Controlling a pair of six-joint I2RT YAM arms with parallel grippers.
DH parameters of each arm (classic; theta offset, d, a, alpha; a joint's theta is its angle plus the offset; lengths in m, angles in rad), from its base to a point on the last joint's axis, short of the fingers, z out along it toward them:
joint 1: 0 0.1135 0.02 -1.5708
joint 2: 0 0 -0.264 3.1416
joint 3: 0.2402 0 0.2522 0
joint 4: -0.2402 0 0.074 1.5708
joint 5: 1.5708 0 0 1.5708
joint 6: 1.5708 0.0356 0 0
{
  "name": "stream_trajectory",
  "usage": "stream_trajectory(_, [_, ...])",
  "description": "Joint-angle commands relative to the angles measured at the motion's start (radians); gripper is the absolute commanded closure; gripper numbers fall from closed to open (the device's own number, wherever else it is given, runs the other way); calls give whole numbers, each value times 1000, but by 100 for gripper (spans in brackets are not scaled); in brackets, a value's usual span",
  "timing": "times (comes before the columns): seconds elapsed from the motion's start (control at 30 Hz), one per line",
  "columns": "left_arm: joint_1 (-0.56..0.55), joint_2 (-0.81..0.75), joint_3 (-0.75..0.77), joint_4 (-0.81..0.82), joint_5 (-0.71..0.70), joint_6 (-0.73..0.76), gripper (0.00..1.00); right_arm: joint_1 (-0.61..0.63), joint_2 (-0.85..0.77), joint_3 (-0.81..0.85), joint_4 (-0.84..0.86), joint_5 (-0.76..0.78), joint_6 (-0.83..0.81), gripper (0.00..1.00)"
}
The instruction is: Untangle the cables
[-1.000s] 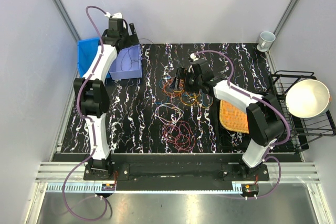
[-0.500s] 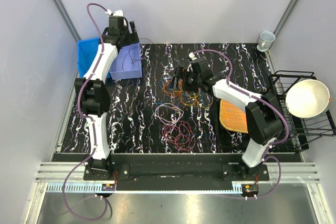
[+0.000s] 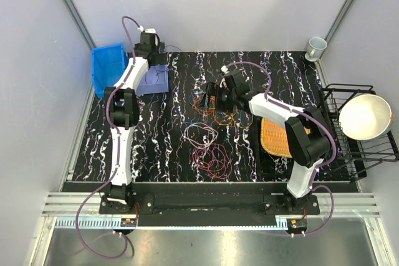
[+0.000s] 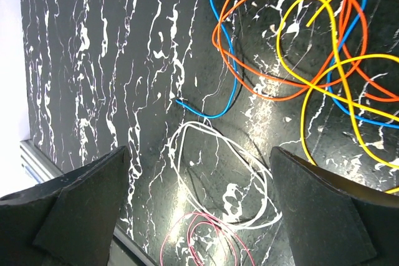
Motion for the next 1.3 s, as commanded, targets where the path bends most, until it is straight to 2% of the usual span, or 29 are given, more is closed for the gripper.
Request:
stream_trajectory(0.0, [20, 44, 74, 93, -17, 39, 14, -3, 22, 58, 8, -49, 2, 0])
stream_trajectory(0.3, [42, 113, 134, 159, 11, 56, 19, -6, 68, 87, 9, -83, 15, 0])
stream_trajectory(0.5, [43, 126, 152, 174, 54, 60, 35, -14, 98, 119, 8, -127, 31, 0])
stream_trajectory(0.53, [45, 133, 173, 171, 57, 62, 43, -17, 98, 119, 8, -132, 35, 0])
stream_trajectory(0.63, [45, 148, 198, 161, 80, 62, 52, -23, 101, 124, 8, -143, 38, 0])
stream_trajectory(0.97, [49, 188, 265, 109, 132, 27, 52, -49, 96, 115, 9, -163, 44, 0])
stream_trajectory(1.13, [95, 200, 253, 104, 262, -122, 69, -58, 104, 116, 20, -181, 58, 0])
stream_trajectory(1.27, [100, 203, 244, 133, 275, -156, 82, -66, 105, 113, 25, -190, 65, 0])
